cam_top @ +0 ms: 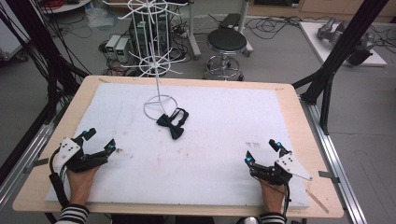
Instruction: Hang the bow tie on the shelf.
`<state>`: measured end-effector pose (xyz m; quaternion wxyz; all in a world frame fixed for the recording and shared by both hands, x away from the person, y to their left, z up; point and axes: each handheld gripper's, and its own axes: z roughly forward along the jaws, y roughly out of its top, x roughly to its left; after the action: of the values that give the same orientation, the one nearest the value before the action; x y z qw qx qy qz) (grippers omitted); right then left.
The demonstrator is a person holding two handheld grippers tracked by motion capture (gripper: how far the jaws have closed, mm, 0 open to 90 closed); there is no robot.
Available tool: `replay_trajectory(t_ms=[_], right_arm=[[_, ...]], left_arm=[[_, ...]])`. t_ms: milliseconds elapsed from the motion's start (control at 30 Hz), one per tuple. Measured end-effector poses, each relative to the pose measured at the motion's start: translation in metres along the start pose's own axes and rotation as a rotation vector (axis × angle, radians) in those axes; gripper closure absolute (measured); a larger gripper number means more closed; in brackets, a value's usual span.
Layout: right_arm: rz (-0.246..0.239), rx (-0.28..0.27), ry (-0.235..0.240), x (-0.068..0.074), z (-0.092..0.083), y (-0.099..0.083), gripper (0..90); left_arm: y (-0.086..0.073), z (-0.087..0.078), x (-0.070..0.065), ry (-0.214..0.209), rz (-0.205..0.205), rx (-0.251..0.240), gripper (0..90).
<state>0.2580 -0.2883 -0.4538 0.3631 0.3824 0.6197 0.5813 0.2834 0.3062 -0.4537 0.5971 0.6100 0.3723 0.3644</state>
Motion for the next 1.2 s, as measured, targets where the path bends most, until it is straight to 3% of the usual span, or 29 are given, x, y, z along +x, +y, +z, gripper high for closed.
replay_trajectory(t_ms=[800, 967, 1200], right_arm=[[-0.002, -0.001, -0.002, 0.0, 0.0, 0.0, 3.7], [-0.001, 0.0, -0.003, 0.0, 0.0, 0.0, 3.7], [-0.009, 0.001, -0.001, 0.0, 0.0, 0.0, 3.7]], left_arm=[[0.001, 0.002, 0.001, 0.002, -0.009, 0.021, 13.0], [0.002, 0.005, 0.002, 0.001, -0.015, 0.049, 13.0], [0.011, 0.009, -0.005, -0.017, 0.006, 0.056, 13.0]])
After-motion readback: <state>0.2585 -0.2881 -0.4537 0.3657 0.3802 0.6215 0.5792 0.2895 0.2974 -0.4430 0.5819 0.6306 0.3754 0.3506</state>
